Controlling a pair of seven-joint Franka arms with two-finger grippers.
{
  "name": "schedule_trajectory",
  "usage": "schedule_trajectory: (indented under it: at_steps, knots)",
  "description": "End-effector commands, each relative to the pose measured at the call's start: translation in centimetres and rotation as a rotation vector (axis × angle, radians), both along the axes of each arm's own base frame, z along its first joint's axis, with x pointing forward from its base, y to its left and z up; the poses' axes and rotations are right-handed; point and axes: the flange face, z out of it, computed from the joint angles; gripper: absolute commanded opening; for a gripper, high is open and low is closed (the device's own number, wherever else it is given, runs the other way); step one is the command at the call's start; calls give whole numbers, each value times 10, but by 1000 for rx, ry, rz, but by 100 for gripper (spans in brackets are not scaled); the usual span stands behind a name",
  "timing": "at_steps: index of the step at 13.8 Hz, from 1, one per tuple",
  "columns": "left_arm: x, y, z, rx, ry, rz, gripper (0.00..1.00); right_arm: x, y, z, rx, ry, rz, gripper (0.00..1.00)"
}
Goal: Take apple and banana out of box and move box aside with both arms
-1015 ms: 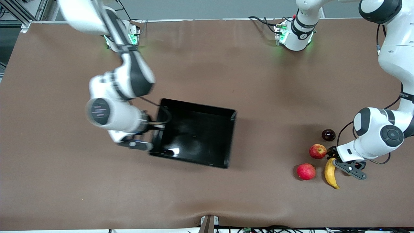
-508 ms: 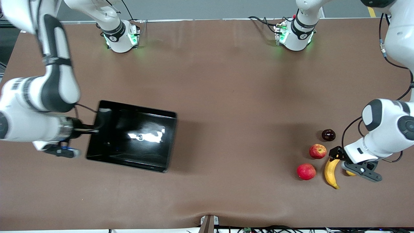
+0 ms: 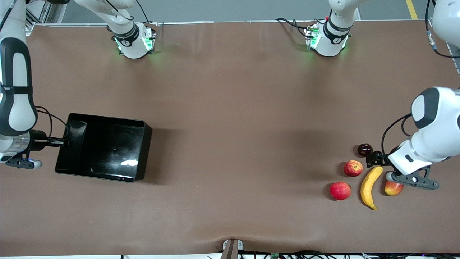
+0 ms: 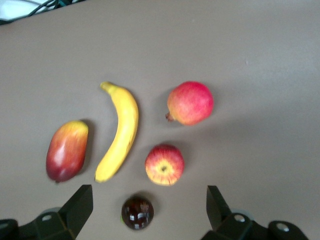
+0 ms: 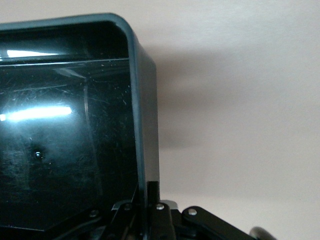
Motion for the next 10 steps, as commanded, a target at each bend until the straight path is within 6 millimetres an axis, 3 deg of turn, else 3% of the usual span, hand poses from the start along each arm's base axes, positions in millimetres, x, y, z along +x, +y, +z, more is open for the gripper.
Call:
schedule_trajectory:
  at_steps: [1,4,5,6,7,8,10]
  knots:
    - [-24,-12,40,36,24,46,100,-11,-17,-25,27,-14,68,0]
    - [-44,-21,76,24,58,75,100,-18,-45,-57,39,-37,122,0]
    - [-51,-23,89,29,56,81,100,-19,-48,-59,39,-36,119,19]
    - [-57,-24,100,40,62,85,100,-19,-48,-60,40,-34,117,93]
    - [-62,-27,115,52,47,79,100,-19,-48,-59,45,-31,117,100]
    - [-62,-27,123,54,31,72,100,-17,-48,-54,43,-38,118,100]
    - [-61,-21,145,55,10,59,100,1,-41,-19,46,-63,145,100]
